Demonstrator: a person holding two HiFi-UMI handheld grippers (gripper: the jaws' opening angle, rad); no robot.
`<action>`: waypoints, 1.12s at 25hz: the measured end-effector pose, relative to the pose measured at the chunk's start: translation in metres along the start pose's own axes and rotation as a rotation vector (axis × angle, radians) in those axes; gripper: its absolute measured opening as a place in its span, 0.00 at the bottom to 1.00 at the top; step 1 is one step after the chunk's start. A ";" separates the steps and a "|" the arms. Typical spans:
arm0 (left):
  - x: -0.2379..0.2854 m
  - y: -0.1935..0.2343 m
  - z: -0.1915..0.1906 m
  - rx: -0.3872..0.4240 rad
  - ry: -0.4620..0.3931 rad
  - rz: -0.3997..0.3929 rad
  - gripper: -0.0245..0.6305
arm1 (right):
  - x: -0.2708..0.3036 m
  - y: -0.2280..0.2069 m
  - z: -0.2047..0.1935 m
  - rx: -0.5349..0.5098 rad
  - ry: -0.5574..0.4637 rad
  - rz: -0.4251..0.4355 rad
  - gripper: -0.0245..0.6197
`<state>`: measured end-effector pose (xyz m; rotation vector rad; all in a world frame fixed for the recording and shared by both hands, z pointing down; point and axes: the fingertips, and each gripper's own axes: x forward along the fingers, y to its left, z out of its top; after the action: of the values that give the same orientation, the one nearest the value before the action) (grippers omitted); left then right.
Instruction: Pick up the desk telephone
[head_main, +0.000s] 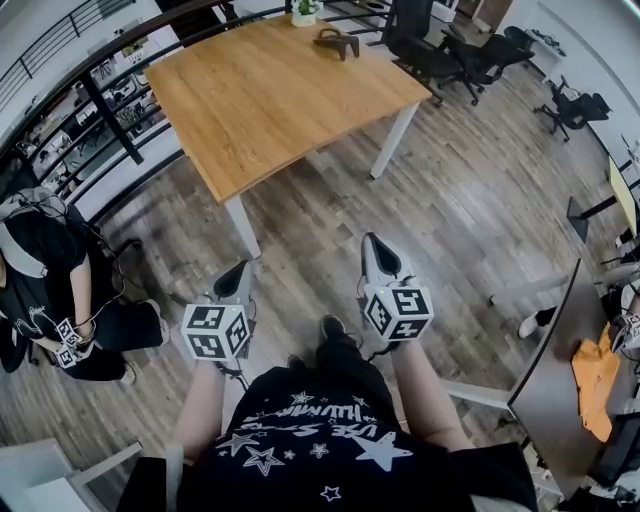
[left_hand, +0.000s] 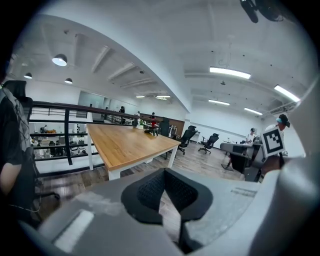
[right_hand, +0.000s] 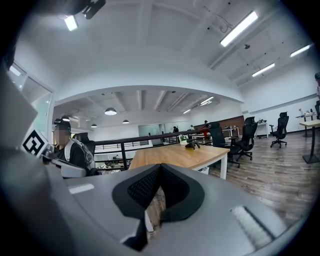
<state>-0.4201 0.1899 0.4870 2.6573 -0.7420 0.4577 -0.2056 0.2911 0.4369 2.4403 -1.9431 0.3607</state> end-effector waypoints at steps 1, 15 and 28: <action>-0.001 0.000 -0.002 -0.001 0.003 -0.001 0.04 | 0.000 0.001 0.000 0.003 -0.001 0.001 0.04; 0.024 0.003 -0.018 -0.043 0.056 0.013 0.04 | 0.013 -0.025 -0.010 0.063 -0.007 -0.003 0.04; 0.134 -0.003 0.038 -0.033 0.058 0.057 0.04 | 0.111 -0.111 0.020 0.089 -0.003 0.049 0.04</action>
<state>-0.3021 0.1185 0.5044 2.5866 -0.8021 0.5300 -0.0720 0.2075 0.4530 2.4504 -2.0339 0.4553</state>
